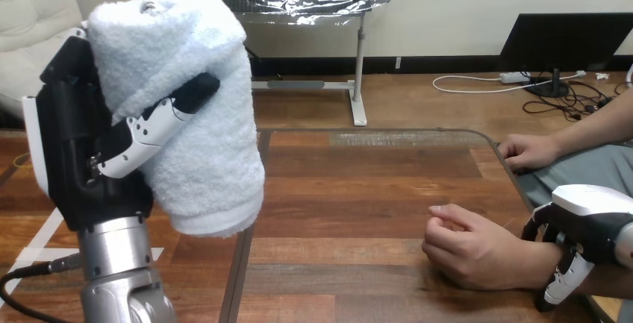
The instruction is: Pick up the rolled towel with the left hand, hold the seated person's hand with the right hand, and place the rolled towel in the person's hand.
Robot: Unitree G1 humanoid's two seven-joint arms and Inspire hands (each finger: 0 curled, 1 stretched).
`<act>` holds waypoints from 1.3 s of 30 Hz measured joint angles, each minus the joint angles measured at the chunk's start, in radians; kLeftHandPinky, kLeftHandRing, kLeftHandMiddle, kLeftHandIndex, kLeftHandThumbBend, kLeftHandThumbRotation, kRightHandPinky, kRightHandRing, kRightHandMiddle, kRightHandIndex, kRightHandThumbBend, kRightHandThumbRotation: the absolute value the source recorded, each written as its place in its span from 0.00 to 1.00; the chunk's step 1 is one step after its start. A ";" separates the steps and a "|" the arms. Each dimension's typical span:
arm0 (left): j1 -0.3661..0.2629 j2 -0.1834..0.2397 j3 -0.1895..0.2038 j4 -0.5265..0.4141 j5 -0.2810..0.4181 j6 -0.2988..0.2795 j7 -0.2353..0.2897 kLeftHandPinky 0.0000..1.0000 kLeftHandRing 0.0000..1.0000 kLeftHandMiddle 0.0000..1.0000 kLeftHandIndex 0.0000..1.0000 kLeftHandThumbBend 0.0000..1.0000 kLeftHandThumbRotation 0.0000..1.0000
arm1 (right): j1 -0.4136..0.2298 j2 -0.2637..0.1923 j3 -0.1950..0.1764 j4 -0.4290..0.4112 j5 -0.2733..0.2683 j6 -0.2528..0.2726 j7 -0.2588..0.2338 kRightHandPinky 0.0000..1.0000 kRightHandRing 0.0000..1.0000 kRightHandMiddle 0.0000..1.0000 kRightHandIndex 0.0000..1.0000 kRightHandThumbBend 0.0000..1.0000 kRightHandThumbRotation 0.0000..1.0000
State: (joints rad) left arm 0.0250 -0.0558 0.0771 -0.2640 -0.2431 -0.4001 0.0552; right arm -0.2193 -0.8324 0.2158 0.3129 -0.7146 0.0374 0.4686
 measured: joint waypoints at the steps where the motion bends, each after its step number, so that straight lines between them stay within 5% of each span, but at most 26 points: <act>1: 0.000 0.000 0.001 0.000 0.000 -0.001 0.000 0.17 0.25 0.33 0.38 0.56 0.00 | 0.000 0.000 0.000 -0.001 0.000 0.001 0.002 0.33 0.56 0.66 0.76 1.00 0.05; 24: 0.000 -0.002 0.017 0.003 0.000 -0.003 0.003 0.18 0.26 0.34 0.38 0.57 0.00 | 0.000 -0.001 0.008 -0.068 -0.004 0.091 0.110 0.54 0.79 0.82 0.82 1.00 0.08; 30: -0.001 -0.001 0.017 0.009 0.000 -0.003 0.002 0.19 0.26 0.34 0.39 0.57 0.00 | 0.000 0.000 0.018 -0.083 -0.022 0.111 0.118 0.42 0.65 0.73 0.78 1.00 0.08; 33: -0.002 -0.001 0.017 0.017 0.000 -0.003 0.002 0.19 0.26 0.34 0.39 0.57 0.00 | 0.003 0.000 0.020 -0.091 -0.026 0.111 0.117 0.33 0.54 0.64 0.74 1.00 0.05; 34: -0.003 -0.001 0.017 0.019 0.000 -0.003 0.002 0.19 0.26 0.34 0.39 0.57 0.00 | 0.004 0.000 0.020 -0.093 -0.026 0.111 0.117 0.26 0.43 0.54 0.71 0.99 0.03; 39: -0.004 -0.001 0.018 0.032 -0.001 -0.003 0.002 0.19 0.26 0.34 0.39 0.57 0.00 | 0.013 -0.002 0.016 -0.098 -0.023 0.098 0.105 0.16 0.28 0.40 0.65 0.96 0.01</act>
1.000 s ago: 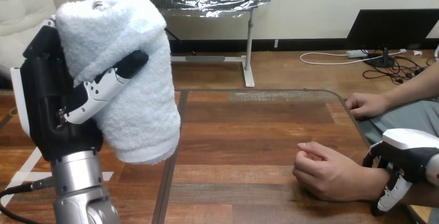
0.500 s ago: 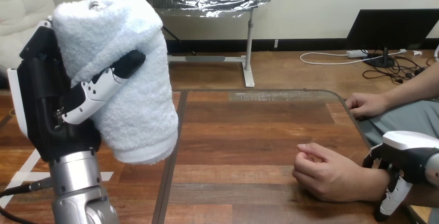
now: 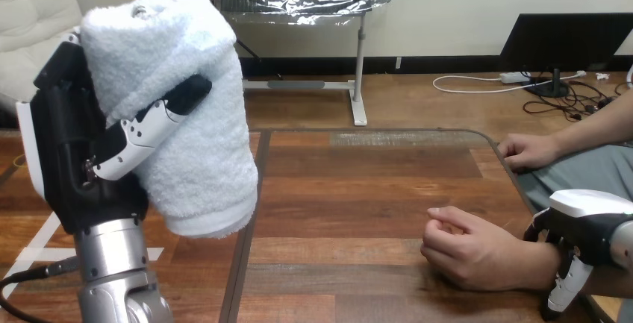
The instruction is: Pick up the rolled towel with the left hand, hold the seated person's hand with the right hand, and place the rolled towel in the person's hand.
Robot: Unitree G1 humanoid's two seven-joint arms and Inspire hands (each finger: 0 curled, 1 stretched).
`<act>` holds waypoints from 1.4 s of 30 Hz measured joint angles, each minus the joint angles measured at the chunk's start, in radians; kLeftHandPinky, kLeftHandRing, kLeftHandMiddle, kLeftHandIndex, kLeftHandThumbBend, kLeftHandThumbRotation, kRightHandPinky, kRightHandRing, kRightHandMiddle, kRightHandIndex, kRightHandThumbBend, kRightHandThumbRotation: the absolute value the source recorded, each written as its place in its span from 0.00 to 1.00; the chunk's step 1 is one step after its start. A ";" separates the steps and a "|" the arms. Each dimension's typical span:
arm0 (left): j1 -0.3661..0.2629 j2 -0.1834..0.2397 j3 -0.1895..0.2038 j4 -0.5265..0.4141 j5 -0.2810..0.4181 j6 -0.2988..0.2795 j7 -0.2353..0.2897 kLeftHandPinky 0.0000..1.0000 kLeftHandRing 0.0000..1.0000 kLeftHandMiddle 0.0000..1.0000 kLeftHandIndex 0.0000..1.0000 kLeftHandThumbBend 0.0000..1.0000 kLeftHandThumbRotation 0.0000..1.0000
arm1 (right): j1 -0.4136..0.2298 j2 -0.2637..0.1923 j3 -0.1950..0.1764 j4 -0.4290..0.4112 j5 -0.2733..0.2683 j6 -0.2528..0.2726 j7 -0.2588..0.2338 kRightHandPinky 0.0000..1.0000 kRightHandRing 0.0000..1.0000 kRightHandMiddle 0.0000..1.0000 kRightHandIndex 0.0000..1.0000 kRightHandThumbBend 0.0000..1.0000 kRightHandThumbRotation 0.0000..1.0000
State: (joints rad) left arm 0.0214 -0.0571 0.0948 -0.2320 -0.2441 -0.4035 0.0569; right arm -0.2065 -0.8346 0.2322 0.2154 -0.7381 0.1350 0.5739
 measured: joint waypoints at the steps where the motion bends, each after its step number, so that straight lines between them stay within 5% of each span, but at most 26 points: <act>1: 0.000 0.000 0.000 0.002 0.000 0.000 0.000 0.19 0.26 0.34 0.39 0.57 0.00 | 0.002 -0.001 -0.001 0.000 0.001 -0.003 -0.003 0.15 0.26 0.38 0.63 0.96 0.01; 6: -0.001 0.000 0.001 0.012 -0.001 0.000 0.000 0.19 0.26 0.34 0.39 0.57 0.00 | 0.012 -0.003 -0.010 -0.001 0.018 -0.028 -0.026 0.10 0.19 0.31 0.56 0.93 0.00; 13: -0.008 0.000 0.001 0.030 -0.002 -0.001 0.000 0.19 0.27 0.35 0.39 0.58 0.00 | 0.030 -0.003 -0.027 0.000 0.057 -0.063 -0.051 0.13 0.22 0.33 0.51 0.92 0.00; 42: -0.082 0.001 0.003 0.173 -0.023 -0.006 -0.036 0.21 0.28 0.35 0.39 0.55 0.00 | 0.064 -0.003 -0.126 0.000 0.251 -0.105 -0.071 0.22 0.31 0.40 0.52 0.88 0.00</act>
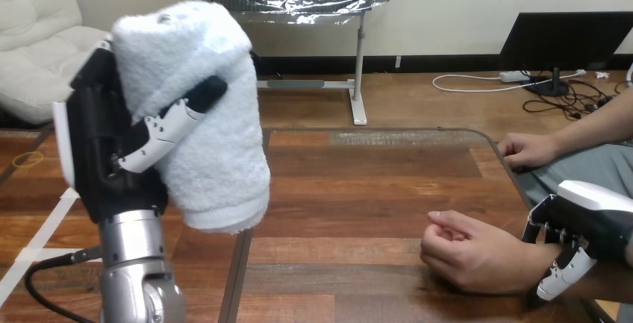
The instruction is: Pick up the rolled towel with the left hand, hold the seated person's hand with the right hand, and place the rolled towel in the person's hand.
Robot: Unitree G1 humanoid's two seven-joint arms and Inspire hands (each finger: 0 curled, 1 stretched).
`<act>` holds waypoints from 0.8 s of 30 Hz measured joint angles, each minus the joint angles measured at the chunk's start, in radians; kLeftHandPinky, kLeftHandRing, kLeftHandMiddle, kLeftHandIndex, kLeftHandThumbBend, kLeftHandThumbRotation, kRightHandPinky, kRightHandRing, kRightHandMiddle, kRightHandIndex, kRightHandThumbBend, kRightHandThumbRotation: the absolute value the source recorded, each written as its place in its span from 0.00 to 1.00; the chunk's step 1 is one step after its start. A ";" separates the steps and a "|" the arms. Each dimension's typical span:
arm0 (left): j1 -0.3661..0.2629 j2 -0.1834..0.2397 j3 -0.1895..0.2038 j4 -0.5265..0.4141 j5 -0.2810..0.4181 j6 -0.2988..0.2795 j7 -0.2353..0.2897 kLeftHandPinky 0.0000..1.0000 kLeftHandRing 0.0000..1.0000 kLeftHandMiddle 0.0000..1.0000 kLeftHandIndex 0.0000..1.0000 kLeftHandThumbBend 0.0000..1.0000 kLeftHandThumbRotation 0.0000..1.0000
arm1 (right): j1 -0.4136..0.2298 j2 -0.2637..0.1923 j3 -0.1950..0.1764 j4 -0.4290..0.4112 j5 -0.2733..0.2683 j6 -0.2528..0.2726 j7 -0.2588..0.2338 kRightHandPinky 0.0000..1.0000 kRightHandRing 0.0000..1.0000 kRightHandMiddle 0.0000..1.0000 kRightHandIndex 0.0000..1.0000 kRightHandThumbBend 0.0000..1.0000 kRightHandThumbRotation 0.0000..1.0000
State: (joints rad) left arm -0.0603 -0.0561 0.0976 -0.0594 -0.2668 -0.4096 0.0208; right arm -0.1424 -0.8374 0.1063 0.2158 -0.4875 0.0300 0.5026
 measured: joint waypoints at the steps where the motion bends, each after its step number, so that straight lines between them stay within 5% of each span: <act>1: -0.001 0.000 0.000 0.007 0.000 0.000 -0.002 0.21 0.28 0.35 0.39 0.55 0.00 | 0.000 0.000 -0.003 0.000 0.004 -0.002 -0.001 0.22 0.30 0.40 0.52 0.87 0.00; 24: -0.068 0.005 -0.001 0.198 0.004 -0.009 -0.025 0.21 0.27 0.35 0.39 0.55 0.00 | 0.003 0.000 -0.058 -0.029 0.063 -0.028 -0.018 0.28 0.36 0.45 0.52 0.89 0.00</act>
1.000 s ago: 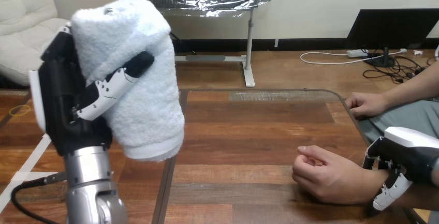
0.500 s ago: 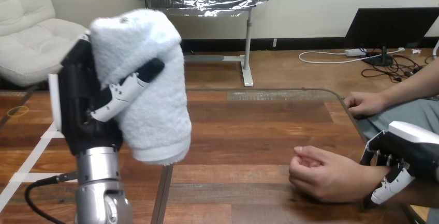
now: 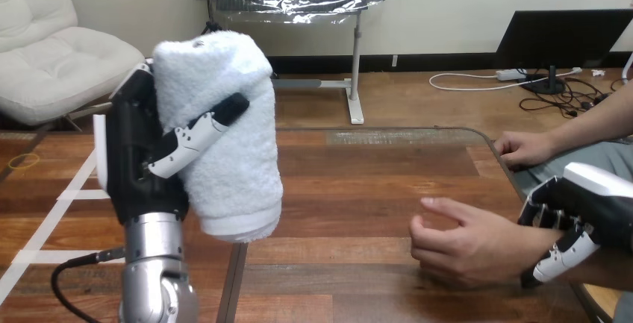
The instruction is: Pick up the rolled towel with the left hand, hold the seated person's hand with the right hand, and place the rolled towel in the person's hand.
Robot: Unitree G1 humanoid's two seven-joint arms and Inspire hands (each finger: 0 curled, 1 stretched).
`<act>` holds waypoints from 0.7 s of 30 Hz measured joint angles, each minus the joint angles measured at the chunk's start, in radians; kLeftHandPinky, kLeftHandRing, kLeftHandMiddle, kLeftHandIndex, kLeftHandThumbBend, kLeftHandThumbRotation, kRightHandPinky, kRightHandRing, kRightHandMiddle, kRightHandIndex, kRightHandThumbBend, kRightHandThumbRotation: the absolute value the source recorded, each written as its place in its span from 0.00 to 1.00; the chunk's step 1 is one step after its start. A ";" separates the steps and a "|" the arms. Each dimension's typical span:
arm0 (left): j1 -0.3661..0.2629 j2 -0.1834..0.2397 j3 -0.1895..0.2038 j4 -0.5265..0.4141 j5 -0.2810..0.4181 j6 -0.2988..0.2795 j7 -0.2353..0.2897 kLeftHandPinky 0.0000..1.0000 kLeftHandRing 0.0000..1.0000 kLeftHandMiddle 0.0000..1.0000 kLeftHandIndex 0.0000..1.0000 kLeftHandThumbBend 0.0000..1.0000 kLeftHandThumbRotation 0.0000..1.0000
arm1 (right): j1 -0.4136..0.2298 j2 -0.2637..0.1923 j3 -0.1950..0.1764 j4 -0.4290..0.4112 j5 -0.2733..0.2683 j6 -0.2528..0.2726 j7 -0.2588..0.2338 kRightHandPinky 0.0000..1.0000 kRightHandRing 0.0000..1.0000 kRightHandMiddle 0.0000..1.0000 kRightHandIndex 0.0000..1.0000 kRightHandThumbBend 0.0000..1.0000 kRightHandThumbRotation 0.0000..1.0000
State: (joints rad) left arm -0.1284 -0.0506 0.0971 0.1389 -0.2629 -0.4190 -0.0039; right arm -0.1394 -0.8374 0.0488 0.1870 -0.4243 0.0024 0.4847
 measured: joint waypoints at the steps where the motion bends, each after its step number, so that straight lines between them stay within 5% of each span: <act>1: -0.004 0.000 0.000 0.009 0.001 -0.003 0.000 0.21 0.27 0.34 0.38 0.55 0.00 | 0.000 0.000 -0.002 -0.003 0.002 -0.001 0.000 0.28 0.36 0.44 0.52 0.89 0.00; 21: -0.137 -0.008 0.002 0.275 0.003 -0.084 -0.015 0.20 0.26 0.33 0.38 0.50 0.00 | -0.041 0.004 -0.031 -0.034 0.055 -0.048 -0.013 0.33 0.39 0.46 0.50 0.94 0.00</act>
State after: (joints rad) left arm -0.2651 -0.0588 0.0987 0.4140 -0.2596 -0.5032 -0.0194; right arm -0.1805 -0.8337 0.0174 0.1534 -0.3698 -0.0461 0.4712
